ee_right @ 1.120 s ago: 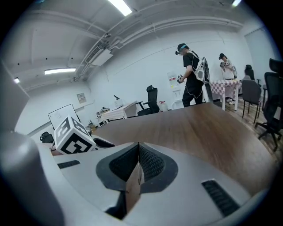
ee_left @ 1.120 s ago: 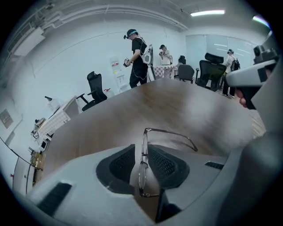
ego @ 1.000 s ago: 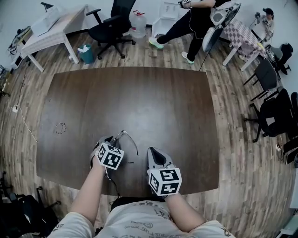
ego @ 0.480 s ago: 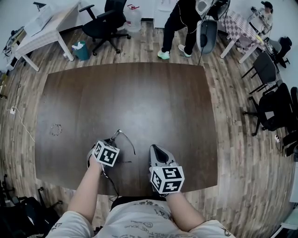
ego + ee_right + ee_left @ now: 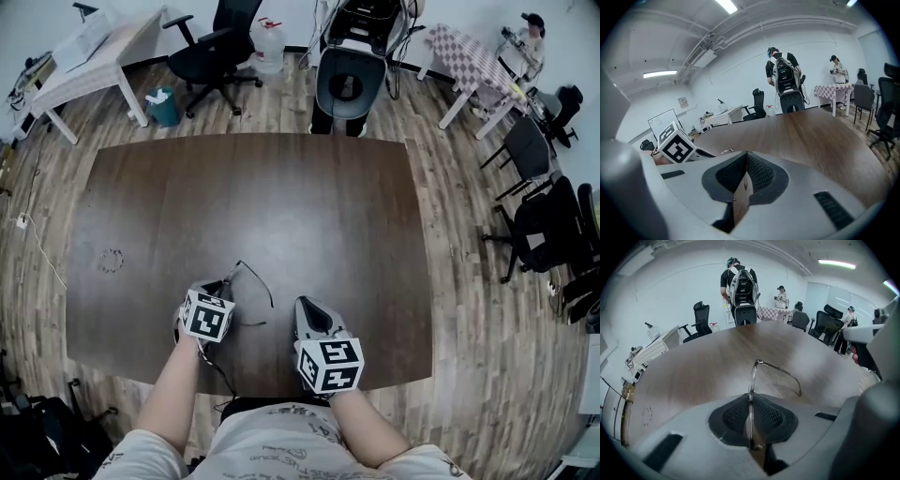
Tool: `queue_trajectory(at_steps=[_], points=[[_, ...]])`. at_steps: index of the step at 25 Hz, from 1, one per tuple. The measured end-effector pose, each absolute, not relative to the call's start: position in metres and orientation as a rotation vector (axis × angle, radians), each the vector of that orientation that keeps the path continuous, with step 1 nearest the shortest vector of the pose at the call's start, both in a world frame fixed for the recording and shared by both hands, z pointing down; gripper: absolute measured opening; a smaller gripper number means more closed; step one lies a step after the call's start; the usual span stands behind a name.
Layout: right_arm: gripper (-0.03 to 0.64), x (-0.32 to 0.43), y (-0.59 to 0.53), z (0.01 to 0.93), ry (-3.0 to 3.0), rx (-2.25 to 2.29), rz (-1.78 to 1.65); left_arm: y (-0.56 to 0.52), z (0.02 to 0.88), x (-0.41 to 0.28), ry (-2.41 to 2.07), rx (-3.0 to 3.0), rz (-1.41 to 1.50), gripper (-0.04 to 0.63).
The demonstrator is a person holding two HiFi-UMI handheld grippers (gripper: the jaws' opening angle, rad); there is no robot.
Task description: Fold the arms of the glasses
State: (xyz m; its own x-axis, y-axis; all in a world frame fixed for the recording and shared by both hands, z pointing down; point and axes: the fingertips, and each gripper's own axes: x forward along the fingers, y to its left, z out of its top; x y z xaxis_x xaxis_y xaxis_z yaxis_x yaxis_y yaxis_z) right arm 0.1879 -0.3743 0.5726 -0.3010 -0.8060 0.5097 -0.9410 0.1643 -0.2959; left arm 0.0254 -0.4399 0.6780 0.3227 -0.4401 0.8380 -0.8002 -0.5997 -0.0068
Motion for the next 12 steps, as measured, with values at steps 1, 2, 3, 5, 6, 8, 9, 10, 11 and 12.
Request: queue_trajectory(at_steps=[1,2,3,5,6,8,9,10,11,12], points=[[0.015,0.187,-0.374,0.572,-2.208,1.694,0.836,-0.439,0.675,0.025,-1.108,2.188,1.165,0.038],[0.015,0.186,-0.374,0.571,-2.211,1.694,0.833,-0.439,0.672,0.025,-1.120,2.195,1.141,0.038],[0.015,0.185,-0.373,0.569,-2.214,1.694,0.829,-0.439,0.669,0.026,-1.130,2.203,1.118,0.037],[0.015,0.183,-0.371,0.567,-2.226,1.692,0.822,-0.435,0.661,0.027,-1.145,2.214,1.077,0.037],[0.015,0.181,-0.370,0.565,-2.236,1.690,0.818,-0.433,0.656,0.027,-1.151,2.223,1.055,0.035],[0.015,0.176,-0.371,0.562,-2.258,1.685,0.804,-0.431,0.647,0.028,-1.163,2.248,1.009,0.035],[0.015,0.173,-0.370,0.560,-2.265,1.681,0.794,-0.429,0.642,0.028,-1.167,2.262,0.988,0.035],[0.017,0.170,-0.369,0.560,-2.269,1.676,0.782,-0.426,0.637,0.029,-1.169,2.274,0.968,0.035],[0.017,0.167,-0.367,0.559,-2.274,1.667,0.768,-0.422,0.632,0.030,-1.171,2.285,0.950,0.035],[0.017,0.164,-0.365,0.557,-2.283,1.655,0.754,-0.418,0.627,0.032,-1.174,2.296,0.932,0.035]])
